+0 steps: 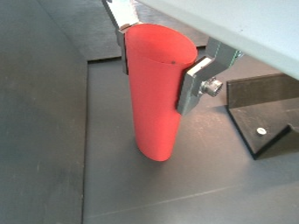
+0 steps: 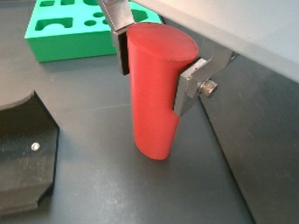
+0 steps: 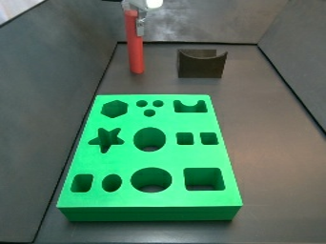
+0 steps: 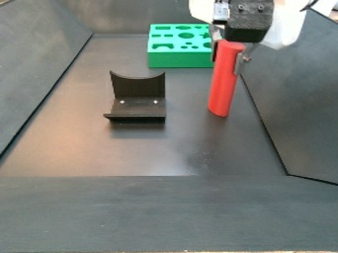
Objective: Pick up the oval object. Move up. Move to above the board. Insert the oval object.
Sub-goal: Move up, then move to above the board.
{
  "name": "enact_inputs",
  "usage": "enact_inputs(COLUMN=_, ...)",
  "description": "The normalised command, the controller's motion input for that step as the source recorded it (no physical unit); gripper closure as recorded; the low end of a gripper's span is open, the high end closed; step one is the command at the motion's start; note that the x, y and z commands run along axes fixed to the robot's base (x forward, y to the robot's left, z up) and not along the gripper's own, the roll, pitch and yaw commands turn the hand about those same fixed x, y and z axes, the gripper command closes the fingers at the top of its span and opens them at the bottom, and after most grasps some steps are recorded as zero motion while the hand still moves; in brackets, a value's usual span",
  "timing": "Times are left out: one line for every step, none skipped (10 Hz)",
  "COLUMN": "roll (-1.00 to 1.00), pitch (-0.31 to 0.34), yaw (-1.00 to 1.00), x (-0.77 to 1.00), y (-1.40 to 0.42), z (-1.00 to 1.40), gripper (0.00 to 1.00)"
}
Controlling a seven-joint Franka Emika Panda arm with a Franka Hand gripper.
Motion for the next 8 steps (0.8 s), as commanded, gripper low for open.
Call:
enact_inputs(roll=0.0, pitch=0.0, yaw=0.0, x=0.0, y=0.0, z=0.83, gripper=1.0)
enact_inputs(roll=-0.01, pitch=0.016, yaw=-0.03, x=-0.06, y=-0.01, z=0.77, gripper=1.0)
enact_inputs(roll=-0.02, pitch=0.003, yaw=-0.03, x=-0.08, y=-0.02, z=0.66, gripper=1.0)
enact_inputs(roll=-0.04, pitch=-0.003, yaw=-0.02, x=-0.06, y=-0.02, z=0.48, gripper=1.0)
enact_inputs(roll=-0.07, pitch=-0.001, yaw=-0.01, x=-0.04, y=-0.01, z=0.33, gripper=1.0)
enact_inputs(roll=-0.38, pitch=0.13, yaw=-0.35, x=-0.28, y=0.64, z=1.0, gripper=1.0)
enact_inputs(roll=-0.4, pitch=0.124, yaw=-0.33, x=-0.28, y=0.68, z=1.0, gripper=1.0)
enact_inputs(roll=-0.37, pitch=0.073, yaw=-0.23, x=-0.22, y=0.59, z=1.0, gripper=1.0)
